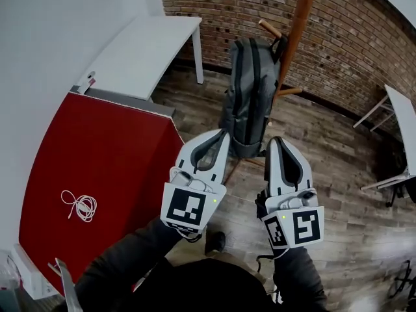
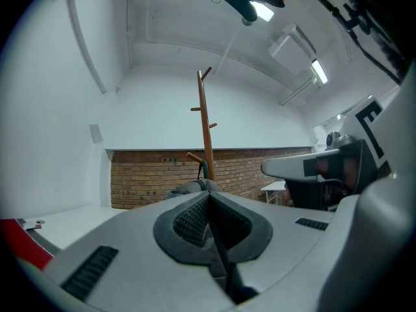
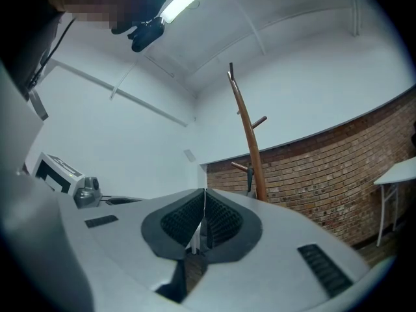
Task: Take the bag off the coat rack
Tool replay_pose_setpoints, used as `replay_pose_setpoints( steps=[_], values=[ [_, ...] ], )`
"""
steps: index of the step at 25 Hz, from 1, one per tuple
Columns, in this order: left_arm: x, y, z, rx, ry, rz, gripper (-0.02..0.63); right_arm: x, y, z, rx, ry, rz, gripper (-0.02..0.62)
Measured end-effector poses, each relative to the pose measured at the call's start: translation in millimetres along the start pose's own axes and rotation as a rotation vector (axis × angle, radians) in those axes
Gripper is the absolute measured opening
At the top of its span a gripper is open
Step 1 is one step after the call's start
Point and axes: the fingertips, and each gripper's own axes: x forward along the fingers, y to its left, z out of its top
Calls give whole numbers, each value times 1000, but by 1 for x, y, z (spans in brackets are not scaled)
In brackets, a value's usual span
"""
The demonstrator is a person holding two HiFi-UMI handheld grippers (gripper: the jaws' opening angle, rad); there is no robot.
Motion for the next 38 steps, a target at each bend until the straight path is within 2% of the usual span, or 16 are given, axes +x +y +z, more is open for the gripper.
replay_pose_setpoints(
  steps=[5, 13, 17, 21, 25, 30, 38],
  values=[
    [29, 17, -11, -13, 4, -26, 9, 25, -13, -9, -10, 12, -29, 8],
    [77, 54, 3, -69, -43, -34, 9, 60, -39, -1, -44, 5, -88, 8],
    [95, 78, 9, -60, -56, -27, 9, 78, -57, 10, 9, 4, -104, 15],
    [120, 98, 14, -59, -67, -40, 9, 101, -63, 5, 3, 34, -105, 178],
    [138, 109, 14, -65, -80, -77, 9, 124, -60, -12, -1, 81, -86, 253],
    [158, 122, 3, -41, -68, -105, 9, 139, -68, -33, -8, 134, -108, 284],
    [177, 116, -2, -23, -56, -118, 9, 151, -82, -49, -3, 158, -108, 284]
  ],
)
